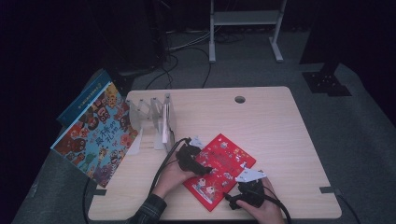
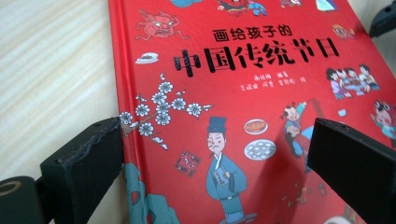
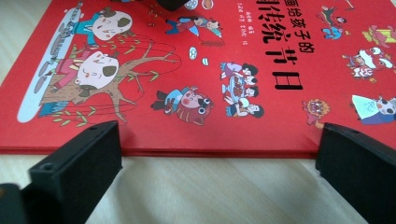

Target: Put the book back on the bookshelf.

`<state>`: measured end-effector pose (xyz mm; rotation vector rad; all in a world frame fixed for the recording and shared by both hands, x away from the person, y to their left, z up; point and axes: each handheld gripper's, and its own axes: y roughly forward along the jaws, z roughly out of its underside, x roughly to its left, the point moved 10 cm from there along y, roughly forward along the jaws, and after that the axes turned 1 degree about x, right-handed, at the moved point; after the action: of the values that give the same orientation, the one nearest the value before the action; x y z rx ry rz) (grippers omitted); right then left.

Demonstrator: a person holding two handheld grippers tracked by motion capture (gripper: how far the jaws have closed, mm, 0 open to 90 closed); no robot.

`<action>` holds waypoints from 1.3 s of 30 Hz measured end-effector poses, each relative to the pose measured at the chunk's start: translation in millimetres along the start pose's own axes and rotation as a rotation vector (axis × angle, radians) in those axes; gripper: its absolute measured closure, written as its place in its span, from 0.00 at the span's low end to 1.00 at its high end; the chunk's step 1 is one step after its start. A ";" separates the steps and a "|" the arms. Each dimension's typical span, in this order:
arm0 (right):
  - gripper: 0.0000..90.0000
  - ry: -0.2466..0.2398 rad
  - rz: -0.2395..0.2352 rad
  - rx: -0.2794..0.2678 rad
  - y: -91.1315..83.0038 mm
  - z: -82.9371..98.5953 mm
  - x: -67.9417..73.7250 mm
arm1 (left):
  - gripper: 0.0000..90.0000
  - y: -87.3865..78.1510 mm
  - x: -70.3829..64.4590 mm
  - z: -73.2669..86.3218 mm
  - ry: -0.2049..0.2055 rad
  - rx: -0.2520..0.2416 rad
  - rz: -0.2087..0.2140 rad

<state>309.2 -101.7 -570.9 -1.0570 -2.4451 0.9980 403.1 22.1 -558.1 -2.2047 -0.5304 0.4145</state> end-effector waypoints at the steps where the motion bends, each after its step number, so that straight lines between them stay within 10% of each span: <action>1: 0.00 0.011 0.004 -0.003 0.8 -0.7 0.4 | 0.03 1.0 2.4 -1.6 0.003 -0.001 -0.004; 22: 0.00 0.028 0.018 0.024 1.8 4.5 -3.6 | 0.02 -19.1 0.4 32.1 -0.023 0.030 0.000; 39: 0.00 0.035 0.026 0.026 3.2 3.4 -3.4 | 0.00 -15.6 -4.1 29.5 -0.063 -0.016 -0.008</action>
<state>311.5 -104.2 -575.6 -1.0916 -2.3894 1.0082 382.5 48.0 -563.6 -2.2096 -0.5785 0.4781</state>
